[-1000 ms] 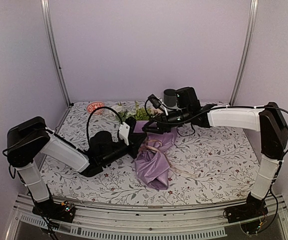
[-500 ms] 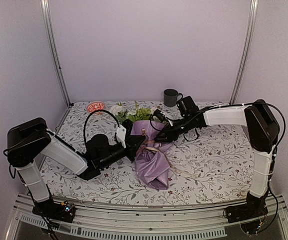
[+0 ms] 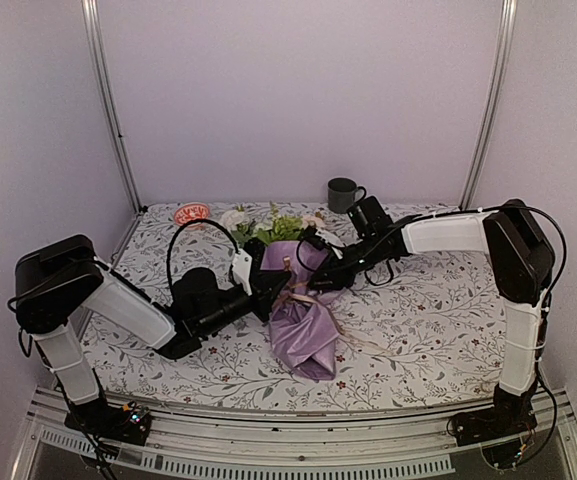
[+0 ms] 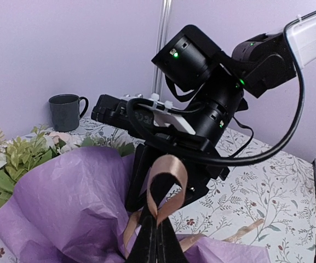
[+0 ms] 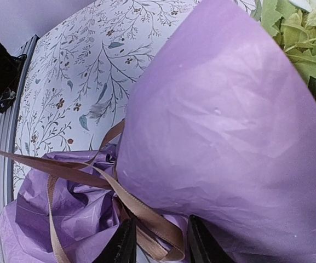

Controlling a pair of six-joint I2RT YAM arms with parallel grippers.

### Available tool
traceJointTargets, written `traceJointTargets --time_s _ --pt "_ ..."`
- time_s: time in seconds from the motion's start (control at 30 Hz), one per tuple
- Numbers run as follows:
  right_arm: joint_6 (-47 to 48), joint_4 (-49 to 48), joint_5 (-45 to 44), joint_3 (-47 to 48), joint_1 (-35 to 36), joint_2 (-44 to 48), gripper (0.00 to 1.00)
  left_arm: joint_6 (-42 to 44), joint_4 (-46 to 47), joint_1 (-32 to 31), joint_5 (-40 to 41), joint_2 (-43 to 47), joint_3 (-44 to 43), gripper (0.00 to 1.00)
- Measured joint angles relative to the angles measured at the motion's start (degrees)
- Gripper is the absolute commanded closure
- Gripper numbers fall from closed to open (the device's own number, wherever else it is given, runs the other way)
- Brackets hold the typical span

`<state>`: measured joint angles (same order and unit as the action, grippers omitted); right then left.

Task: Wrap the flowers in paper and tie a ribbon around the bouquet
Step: Cross the half-tied ribbon over the folded bouquet.

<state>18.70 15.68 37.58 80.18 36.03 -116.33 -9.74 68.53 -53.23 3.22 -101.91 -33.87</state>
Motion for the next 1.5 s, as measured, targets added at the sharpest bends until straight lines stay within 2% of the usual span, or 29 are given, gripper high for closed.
traceJointTargets --time_s 0.07,0.13,0.43,0.73,0.83,0.9,1.0,1.23,1.4,1.5 --pt "0.6 0.3 0.5 0.0 0.1 0.0 0.91 0.0 0.2 0.1 0.0 -0.1 0.0 1.00" --pt "0.6 0.7 1.0 -0.1 0.1 0.0 1.00 -0.1 0.2 0.1 0.0 -0.1 0.0 1.00" --pt "-0.4 1.7 4.9 -0.3 0.1 0.7 1.00 -0.9 0.2 0.2 0.2 -0.2 0.1 1.00" --pt "-4.8 2.1 13.4 -4.9 1.7 8.0 0.98 -1.9 -3.3 0.6 0.7 -3.1 -3.2 1.00" --pt "-5.6 2.6 14.8 -5.0 3.3 7.6 0.92 -2.3 -4.1 0.9 0.7 -3.3 -3.8 1.00" --pt "-6.1 3.6 15.7 -5.0 4.5 7.0 0.86 -2.5 -4.4 1.0 0.7 -3.3 -3.8 1.00" --pt "-6.3 5.6 15.5 -5.0 5.8 6.2 0.68 -2.7 -5.1 1.0 1.0 -3.4 -3.8 1.00" --pt "-6.0 12.0 13.3 -3.5 4.9 5.5 0.49 -3.3 -8.1 1.2 1.1 -3.6 -5.3 1.00" --pt "-5.1 15.9 13.5 -2.8 1.0 7.1 0.46 -3.7 -8.3 1.5 0.8 -3.6 -5.2 1.00" --pt "-3.9 18.2 13.5 -2.3 -0.8 8.8 0.51 -3.8 -8.3 1.8 0.4 -3.6 -5.1 1.00"
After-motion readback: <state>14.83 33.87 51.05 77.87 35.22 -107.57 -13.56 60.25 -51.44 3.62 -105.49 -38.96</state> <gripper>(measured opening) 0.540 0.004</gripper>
